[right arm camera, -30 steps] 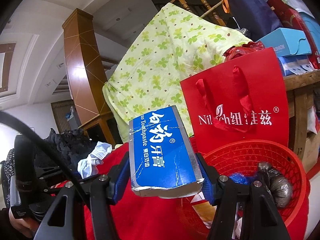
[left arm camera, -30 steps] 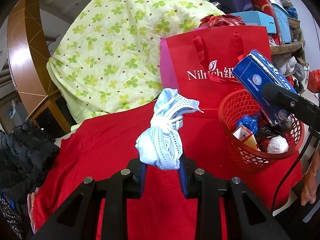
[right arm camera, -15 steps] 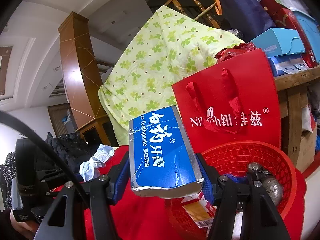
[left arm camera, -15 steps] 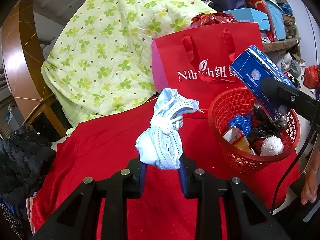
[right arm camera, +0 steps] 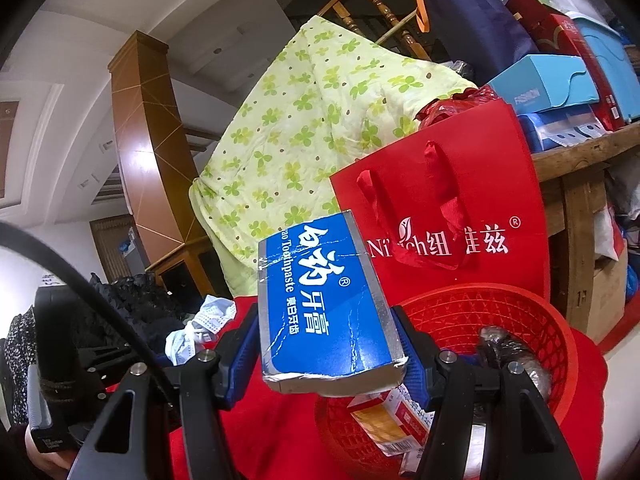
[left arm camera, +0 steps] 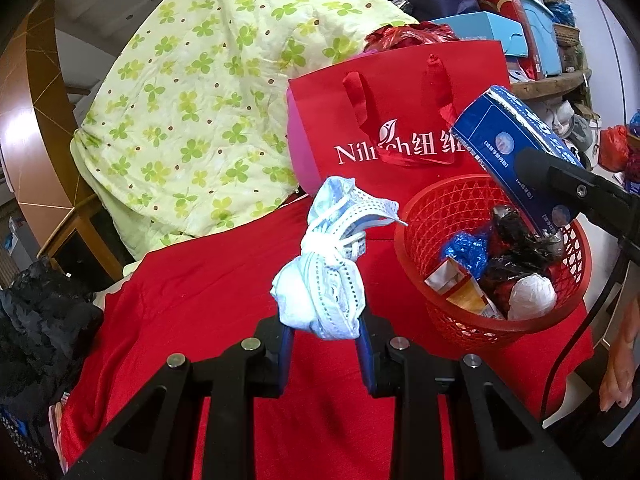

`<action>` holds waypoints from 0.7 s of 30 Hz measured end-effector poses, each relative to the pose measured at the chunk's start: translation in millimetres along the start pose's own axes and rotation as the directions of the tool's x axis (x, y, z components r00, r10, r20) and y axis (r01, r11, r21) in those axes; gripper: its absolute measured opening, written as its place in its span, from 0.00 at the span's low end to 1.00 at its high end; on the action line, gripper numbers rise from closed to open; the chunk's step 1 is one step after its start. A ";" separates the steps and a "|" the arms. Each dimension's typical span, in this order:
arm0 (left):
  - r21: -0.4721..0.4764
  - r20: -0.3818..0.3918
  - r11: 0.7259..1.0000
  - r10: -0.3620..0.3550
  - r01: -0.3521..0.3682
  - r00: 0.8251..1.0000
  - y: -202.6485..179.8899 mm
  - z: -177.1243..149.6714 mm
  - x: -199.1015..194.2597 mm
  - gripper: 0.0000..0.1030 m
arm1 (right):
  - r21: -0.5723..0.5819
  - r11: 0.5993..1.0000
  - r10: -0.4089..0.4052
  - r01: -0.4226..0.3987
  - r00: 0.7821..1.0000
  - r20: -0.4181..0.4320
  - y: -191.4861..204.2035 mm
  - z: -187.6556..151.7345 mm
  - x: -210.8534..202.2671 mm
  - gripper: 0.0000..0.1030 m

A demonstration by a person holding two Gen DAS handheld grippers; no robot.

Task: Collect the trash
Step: 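Lower both held items over the red basket and open both tools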

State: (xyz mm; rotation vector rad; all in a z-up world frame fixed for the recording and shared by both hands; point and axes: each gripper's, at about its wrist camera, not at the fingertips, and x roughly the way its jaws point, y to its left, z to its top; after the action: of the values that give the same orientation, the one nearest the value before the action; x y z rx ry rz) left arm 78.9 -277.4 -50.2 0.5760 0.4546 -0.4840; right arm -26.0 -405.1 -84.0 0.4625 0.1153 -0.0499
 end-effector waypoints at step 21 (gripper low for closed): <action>0.050 0.016 0.997 -0.054 0.053 0.998 -23.8 19.3 7.6 0.29 | 0.072 0.996 -0.050 0.048 0.998 0.027 -8.4 -0.9 -15.9 0.63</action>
State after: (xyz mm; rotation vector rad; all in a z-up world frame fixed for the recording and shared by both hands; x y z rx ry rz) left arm 77.1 -309.0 -49.4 0.6082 0.4433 -0.5521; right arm -42.5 -411.9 -86.6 0.5300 0.0974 -0.1094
